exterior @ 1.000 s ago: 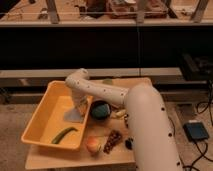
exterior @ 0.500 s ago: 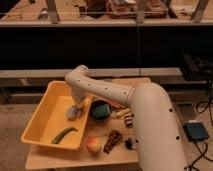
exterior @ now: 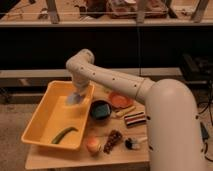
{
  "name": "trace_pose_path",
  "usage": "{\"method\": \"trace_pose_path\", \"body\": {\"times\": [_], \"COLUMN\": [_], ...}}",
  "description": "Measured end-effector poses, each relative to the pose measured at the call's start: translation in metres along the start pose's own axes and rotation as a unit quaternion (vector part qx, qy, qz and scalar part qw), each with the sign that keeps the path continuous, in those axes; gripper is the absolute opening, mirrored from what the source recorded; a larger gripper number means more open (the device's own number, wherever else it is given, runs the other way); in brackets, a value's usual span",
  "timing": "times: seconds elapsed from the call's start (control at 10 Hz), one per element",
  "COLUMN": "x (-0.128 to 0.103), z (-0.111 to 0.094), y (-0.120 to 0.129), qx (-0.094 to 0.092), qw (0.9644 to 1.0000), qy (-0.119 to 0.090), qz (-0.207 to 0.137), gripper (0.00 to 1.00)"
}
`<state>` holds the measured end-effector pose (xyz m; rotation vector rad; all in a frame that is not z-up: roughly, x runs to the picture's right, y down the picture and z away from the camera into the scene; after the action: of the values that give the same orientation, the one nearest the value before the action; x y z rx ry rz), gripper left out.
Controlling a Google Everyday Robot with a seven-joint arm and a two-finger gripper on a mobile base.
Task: Place towel in table surface
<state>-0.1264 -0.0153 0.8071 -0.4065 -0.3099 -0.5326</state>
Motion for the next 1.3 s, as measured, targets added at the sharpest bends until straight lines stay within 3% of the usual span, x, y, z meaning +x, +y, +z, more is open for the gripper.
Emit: {"method": "trace_pose_path", "body": {"times": [0.3,0.6,0.7,0.9,1.0,1.2,1.3], "x": [0.049,0.118,0.131,0.169,0.185,0.198,0.198], "z": [-0.074,-0.118,-0.123,-0.136,-0.146,-0.157,-0.157], "y": [0.002,0.033,0.043,0.08,0.103,0.124,0.125], "qx": [0.042,0.038,0.033,0.01,-0.006,-0.023,-0.024], "qw": [0.9983,0.9929,0.9909,0.98,0.9703,0.9582,0.9576], "qy": [0.036,0.08,0.089,0.124,0.15,0.178,0.179], "qz": [0.021,0.079,0.096,0.155,0.189,0.223,0.225], "gripper": [0.0,0.0,0.0,0.0,0.0,0.0,0.0]}}
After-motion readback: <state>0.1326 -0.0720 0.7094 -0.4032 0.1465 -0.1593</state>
